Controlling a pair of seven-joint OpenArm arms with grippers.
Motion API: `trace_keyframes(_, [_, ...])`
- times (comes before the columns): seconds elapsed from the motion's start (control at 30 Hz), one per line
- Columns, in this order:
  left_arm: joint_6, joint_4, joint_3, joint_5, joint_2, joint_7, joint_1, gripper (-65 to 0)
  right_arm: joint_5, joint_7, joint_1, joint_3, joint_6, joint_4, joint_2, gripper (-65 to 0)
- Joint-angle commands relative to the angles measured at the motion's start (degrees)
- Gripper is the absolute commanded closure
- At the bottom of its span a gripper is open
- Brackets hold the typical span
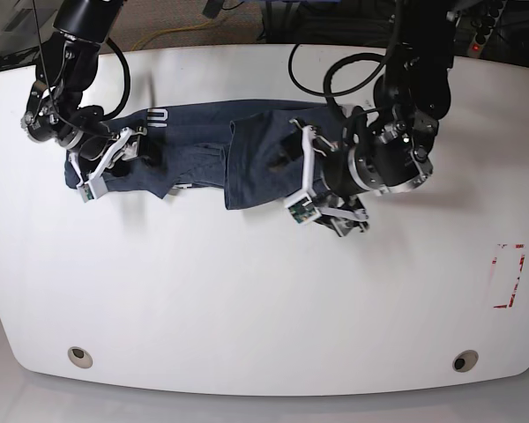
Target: Fold the T-shirt properly
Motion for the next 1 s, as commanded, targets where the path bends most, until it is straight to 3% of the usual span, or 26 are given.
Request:
trace_keyframes(0.0, [-0.1,0.8,-0.4,1.5,-1.5,-1.3,-0.9,-43.2,1.0,-1.9,2.0,3.2,0.1,3.7,-0.2,-47.2])
trace_keyframes(0.17, [-0.4,-0.6,-2.3,6.4,-4.3,-4.2,2.7,-36.8,1.7,-9.5,5.1,7.0,0.1,9.2,-1.8,-47.4])
trace_keyframes(0.37, [-0.4,-4.0,-2.5,11.6,-6.2,-15.3,9.6,-36.8,13.2,-12.6,4.7,5.4,0.1,12.2,-3.5,-47.4])
trace_keyframes(0.47, [-0.4,-5.5,-2.7,13.6,-6.7,-18.3,11.3,-36.8,16.4,-13.4,4.8,2.5,0.1,12.2,-3.8,-47.4])
trace_keyframes(0.67, [-0.4,-5.5,-2.7,14.4,-6.8,-19.6,12.2,-36.7,19.8,-14.4,6.1,-3.5,0.1,12.3,-8.0,-47.7])
trace_keyframes(0.83, [-0.3,-5.5,-2.5,14.4,-6.6,-19.5,12.2,-36.7,26.9,-14.4,6.9,-8.2,0.1,12.3,-11.3,-47.9])
trace_keyframes(0.97, [-0.2,-5.4,-2.4,14.4,-6.4,-19.4,12.1,-36.7,23.4,-14.4,7.7,-13.6,0.1,11.2,-14.2,-48.0])
